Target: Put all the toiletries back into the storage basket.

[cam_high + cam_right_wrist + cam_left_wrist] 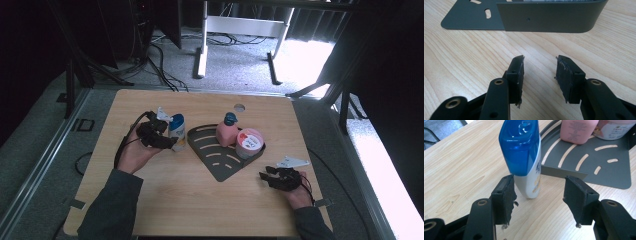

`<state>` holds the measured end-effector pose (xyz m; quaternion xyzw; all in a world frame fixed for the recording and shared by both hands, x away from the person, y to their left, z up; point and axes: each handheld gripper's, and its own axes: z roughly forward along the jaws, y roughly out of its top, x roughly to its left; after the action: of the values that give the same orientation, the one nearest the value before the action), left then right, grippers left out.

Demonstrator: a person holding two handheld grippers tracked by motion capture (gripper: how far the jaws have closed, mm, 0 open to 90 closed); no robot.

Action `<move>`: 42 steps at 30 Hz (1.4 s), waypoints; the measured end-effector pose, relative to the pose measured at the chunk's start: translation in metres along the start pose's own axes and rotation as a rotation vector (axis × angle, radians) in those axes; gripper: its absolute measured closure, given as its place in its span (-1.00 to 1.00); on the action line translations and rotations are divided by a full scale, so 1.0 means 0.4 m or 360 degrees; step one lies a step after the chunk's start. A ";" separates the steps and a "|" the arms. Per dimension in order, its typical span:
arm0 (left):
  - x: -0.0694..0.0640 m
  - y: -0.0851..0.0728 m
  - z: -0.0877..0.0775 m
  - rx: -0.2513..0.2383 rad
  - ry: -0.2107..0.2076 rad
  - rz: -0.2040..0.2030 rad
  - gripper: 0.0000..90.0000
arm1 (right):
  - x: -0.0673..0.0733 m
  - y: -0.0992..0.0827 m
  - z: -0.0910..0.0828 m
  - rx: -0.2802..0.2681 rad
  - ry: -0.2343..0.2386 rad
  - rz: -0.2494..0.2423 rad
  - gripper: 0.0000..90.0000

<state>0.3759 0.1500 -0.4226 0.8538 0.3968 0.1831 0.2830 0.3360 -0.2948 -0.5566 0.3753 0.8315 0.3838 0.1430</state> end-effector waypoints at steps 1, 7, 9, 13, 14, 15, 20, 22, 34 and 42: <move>0.002 0.002 0.002 0.0004 -0.0005 -0.0006 -0.08 | 0.000 0.000 0.000 0.0000 0.0000 0.0000 0.27; 0.013 0.010 0.015 0.0013 -0.0012 -0.0019 -0.12 | 0.000 0.000 0.000 0.0000 0.0000 0.0000 0.27; 0.017 0.011 0.023 0.0031 -0.0014 -0.0015 -0.14 | 0.000 0.000 0.000 -0.0001 0.0002 0.0000 0.27; 0.020 0.019 0.035 0.0050 -0.0015 -0.0012 -0.15 | 0.000 0.000 0.000 0.0000 0.0000 0.0000 0.27; 0.021 0.022 0.037 0.0054 -0.0013 -0.0008 -0.15 | 0.000 0.000 0.000 0.0000 0.0000 -0.0001 0.27; 0.022 0.025 0.039 0.0057 -0.0011 -0.0010 -0.15 | 0.000 0.000 0.000 0.0000 0.0001 0.0000 0.27; 0.028 0.040 0.045 0.0071 0.0001 0.0001 -0.15 | -0.001 0.000 0.000 -0.0002 0.0003 0.0001 0.27; 0.034 0.045 0.050 0.0070 -0.0002 -0.0016 -0.16 | -0.001 0.000 0.000 -0.0002 0.0004 0.0001 0.27; 0.041 0.047 0.098 0.0184 -0.0033 -0.0026 0.03 | -0.001 0.000 0.000 -0.0002 0.0005 0.0002 0.27; 0.033 0.048 0.090 0.0223 -0.0029 -0.0038 0.24 | -0.001 0.000 0.000 -0.0003 0.0006 0.0003 0.27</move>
<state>0.4143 0.1380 -0.4372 0.8683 0.4163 0.1436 0.2283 0.3362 -0.2951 -0.5567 0.3751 0.8311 0.3854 0.1415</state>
